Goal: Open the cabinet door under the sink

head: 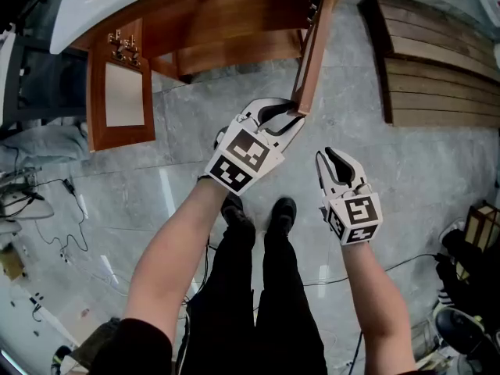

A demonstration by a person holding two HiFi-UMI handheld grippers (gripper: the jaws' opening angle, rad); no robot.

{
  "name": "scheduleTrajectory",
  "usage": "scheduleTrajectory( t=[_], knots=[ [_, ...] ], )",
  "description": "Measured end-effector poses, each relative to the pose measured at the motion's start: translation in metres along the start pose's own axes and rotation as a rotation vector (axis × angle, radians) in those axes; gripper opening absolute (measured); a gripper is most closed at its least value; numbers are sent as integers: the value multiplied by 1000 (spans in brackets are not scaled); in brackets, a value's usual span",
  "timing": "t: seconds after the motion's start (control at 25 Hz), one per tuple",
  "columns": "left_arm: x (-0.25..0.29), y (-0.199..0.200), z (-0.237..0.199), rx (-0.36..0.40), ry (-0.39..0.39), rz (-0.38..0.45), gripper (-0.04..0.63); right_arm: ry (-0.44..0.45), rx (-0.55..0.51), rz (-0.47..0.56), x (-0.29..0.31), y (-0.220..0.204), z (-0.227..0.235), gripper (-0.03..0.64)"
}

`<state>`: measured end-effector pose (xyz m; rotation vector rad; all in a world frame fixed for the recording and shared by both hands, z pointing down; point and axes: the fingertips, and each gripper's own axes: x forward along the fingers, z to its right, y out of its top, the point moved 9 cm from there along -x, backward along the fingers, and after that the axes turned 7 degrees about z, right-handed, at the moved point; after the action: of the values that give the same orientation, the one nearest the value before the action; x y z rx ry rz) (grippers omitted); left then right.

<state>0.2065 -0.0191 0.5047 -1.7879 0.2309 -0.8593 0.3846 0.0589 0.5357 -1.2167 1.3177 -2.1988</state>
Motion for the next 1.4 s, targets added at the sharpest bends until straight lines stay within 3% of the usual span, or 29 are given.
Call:
scheduleTrajectory(
  t=[0.24,0.52,0.8,1.0,1.16,1.4],
  knots=[
    [8,1,19,-4,16,-12,118,-12,22,20,-24,-2,2,84],
    [-19,16,43,-21,39,2,118,-26,-4,69,-51,27,-17,84],
    [-106,88,77,-53,125,21,66,-16,10,121,-94,99,-51,84],
    [-171,148,107,-55,179,90,35,35,-7,174,-131,151,-84,67],
    [-220,177,128,-38,201,115,18,60,-54,201,-165,185,-116,17],
    [-294,206,139,-30,272,146,18,127,-125,249,-200,236,-164,15]
  ],
)
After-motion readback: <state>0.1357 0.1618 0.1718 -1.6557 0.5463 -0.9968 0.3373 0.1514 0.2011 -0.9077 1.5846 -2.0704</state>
